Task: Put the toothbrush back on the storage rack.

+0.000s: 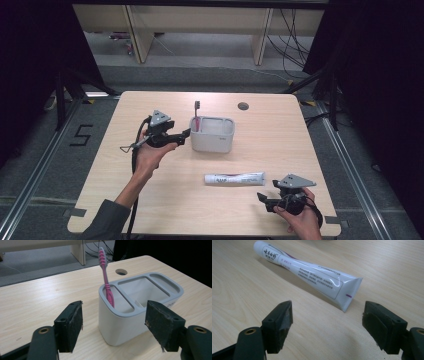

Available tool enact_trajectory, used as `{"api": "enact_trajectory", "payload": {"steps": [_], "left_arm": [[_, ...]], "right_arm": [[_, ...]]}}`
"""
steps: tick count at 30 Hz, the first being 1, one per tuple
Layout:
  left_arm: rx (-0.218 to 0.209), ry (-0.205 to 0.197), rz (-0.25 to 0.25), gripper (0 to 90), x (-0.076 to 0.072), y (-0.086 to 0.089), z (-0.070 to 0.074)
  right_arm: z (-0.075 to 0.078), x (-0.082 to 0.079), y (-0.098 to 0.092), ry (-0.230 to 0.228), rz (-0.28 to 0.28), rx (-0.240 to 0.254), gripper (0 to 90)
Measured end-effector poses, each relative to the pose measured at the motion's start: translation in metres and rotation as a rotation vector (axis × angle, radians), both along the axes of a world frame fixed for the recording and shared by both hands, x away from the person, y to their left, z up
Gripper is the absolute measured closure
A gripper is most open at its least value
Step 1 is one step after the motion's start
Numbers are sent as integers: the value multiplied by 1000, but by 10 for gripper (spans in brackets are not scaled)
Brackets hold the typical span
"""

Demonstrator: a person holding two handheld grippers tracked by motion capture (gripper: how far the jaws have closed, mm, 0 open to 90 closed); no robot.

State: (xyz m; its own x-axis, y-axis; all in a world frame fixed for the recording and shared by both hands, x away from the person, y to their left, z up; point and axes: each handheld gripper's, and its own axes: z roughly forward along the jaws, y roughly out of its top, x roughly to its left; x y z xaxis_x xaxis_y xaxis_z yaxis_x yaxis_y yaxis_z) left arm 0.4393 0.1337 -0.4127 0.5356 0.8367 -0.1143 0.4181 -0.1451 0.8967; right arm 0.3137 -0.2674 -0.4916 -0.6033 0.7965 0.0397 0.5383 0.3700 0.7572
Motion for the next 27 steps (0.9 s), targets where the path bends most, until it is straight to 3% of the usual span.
{"api": "enact_trajectory", "payload": {"steps": [2, 5, 6, 7, 14, 18, 19, 20, 25, 27], "left_arm": [[-5, 2, -15, 289, -9, 6, -3], [-19, 7, -15, 288, -14, 10, -5], [-20, 7, -16, 288, -16, 11, -6], [-19, 4, -17, 288, -17, 13, -7], [-37, 13, -24, 277, -30, 23, -16], [-31, 19, -32, 271, -33, 28, -22], [-35, 22, -29, 268, -33, 29, -24], [-34, 20, -35, 263, -33, 30, -25], [-24, 30, -37, 241, -36, 33, -34], [-30, 31, -41, 238, -37, 33, -36]], "right_arm": [[-1, -1, 2, 20, -8, 26, 253], [0, -1, 1, 22, -13, 17, 253], [-1, 1, 0, 3, -6, 0, 253], [-1, 0, 2, 19, -13, 14, 253], [-1, 0, 1, 8, -2, 0, 253], [0, 0, 2, 16, -3, 14, 253], [0, -2, 3, 38, -15, 27, 253], [0, -1, 1, 4, -5, 3, 253], [0, 0, 1, -4, 0, 2, 253], [-1, 0, 2, 19, 6, 22, 253]]}}
